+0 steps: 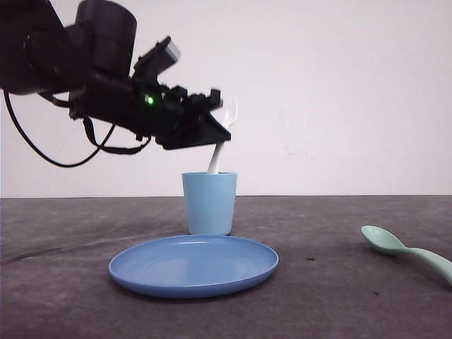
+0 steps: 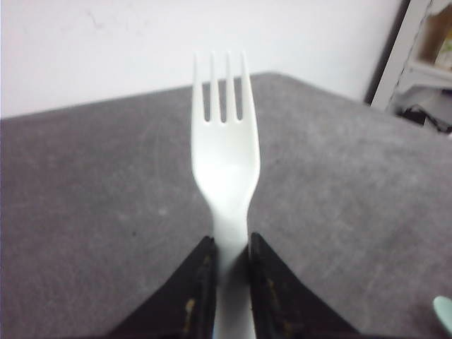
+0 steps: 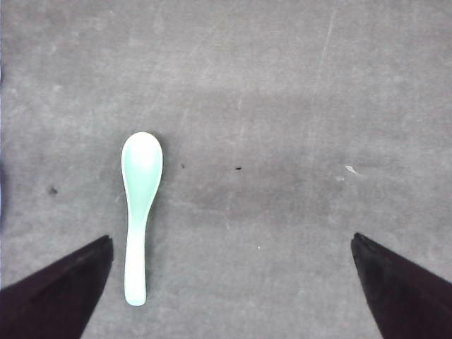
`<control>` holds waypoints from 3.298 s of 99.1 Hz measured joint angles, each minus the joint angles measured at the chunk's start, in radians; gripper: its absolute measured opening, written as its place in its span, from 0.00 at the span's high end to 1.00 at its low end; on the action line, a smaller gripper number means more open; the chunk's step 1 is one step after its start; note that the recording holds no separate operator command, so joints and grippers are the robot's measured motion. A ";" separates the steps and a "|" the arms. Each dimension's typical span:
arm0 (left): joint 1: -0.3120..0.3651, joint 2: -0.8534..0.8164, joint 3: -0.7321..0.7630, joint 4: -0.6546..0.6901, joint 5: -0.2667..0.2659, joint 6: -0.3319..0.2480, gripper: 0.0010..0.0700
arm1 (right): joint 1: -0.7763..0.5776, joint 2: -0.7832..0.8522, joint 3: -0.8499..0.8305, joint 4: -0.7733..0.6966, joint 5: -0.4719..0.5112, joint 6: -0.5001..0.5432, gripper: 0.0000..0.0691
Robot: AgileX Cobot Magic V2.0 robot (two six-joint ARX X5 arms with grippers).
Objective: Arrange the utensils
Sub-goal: 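Lower the fork into the cup and open the left gripper, then lower the right gripper onto the mint-green spoon and close on it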
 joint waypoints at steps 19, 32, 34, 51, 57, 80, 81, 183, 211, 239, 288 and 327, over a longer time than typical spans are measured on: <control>-0.001 0.028 0.000 0.000 0.000 0.006 0.95 | 0.000 0.000 0.000 0.000 0.000 0.000 0.02; -0.003 0.040 0.000 -0.016 0.000 0.013 0.95 | 0.000 0.000 0.000 0.000 0.000 0.000 0.02; -0.003 0.040 0.000 -0.015 0.000 0.014 0.95 | 0.000 0.000 0.000 0.000 0.000 0.000 0.02; -0.004 0.040 0.000 -0.023 0.000 0.019 0.85 | 0.000 0.000 0.000 0.000 0.000 0.000 0.02; -0.004 0.040 0.000 -0.023 0.000 0.020 0.77 | 0.000 0.000 0.000 0.000 0.000 0.000 0.02; -0.001 0.000 0.000 -0.093 0.001 -0.006 0.67 | 0.000 0.000 0.000 0.000 0.000 0.000 0.02; 0.000 -0.007 -0.001 -0.100 0.001 -0.006 0.67 | 0.000 0.000 0.000 0.000 0.000 0.000 0.02; 0.395 -1.056 -0.001 -1.357 -0.202 -0.021 0.67 | 0.254 0.536 0.000 0.308 0.046 0.050 0.02; 0.398 -1.055 -0.001 -1.464 -0.207 0.025 0.67 | 0.255 0.667 0.000 0.389 0.046 0.053 0.02; 0.398 -1.055 -0.001 -1.463 -0.207 0.026 0.67 | 0.256 0.724 0.000 0.426 0.046 0.053 0.02; 0.398 -1.055 -0.001 -1.459 -0.207 0.029 0.67 | 0.288 0.731 0.000 0.463 0.052 0.061 0.25; 0.398 -1.055 -0.001 -1.460 -0.207 0.040 0.67 | 0.288 0.733 0.000 0.463 0.053 0.061 0.54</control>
